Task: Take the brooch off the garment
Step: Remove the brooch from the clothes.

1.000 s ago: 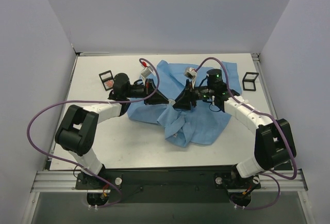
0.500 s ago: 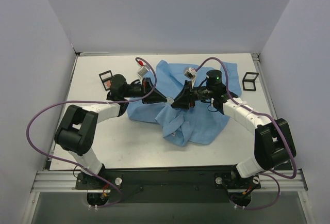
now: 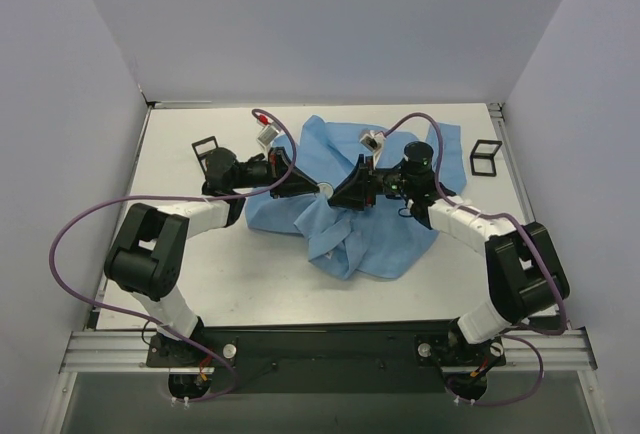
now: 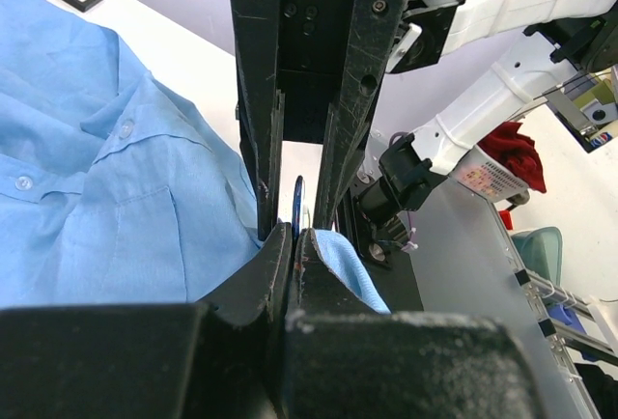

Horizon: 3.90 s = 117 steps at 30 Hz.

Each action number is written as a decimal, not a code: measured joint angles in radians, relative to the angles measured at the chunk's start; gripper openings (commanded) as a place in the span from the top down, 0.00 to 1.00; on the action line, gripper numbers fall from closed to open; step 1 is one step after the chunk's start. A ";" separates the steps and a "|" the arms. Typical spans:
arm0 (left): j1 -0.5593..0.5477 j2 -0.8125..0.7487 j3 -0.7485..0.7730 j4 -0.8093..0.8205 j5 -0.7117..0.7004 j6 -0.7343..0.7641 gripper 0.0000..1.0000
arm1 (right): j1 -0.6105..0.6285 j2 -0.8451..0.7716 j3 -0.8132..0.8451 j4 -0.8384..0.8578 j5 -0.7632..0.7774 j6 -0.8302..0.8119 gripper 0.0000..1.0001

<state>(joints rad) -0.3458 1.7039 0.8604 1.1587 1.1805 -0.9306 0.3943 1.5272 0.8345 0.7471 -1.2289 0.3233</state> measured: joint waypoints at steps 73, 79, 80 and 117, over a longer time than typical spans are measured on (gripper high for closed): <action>-0.037 -0.022 0.112 -0.570 0.064 0.476 0.38 | 0.150 0.239 0.631 -1.501 0.133 -1.019 1.00; -0.088 -0.059 0.164 -0.876 0.017 0.735 0.40 | 0.148 0.239 0.632 -1.506 0.135 -1.025 1.00; -0.093 -0.059 0.171 -0.904 0.016 0.755 0.40 | 0.148 0.239 0.632 -1.507 0.138 -1.025 1.00; -0.155 -0.050 0.327 -1.441 0.001 1.184 0.71 | 0.130 0.239 0.632 -1.511 0.170 -1.028 1.00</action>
<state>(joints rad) -0.5011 1.6535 1.1873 -0.2821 1.1816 0.2535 0.5240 1.7664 1.4662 -0.7639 -1.0592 -0.7044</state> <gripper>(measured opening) 0.308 0.067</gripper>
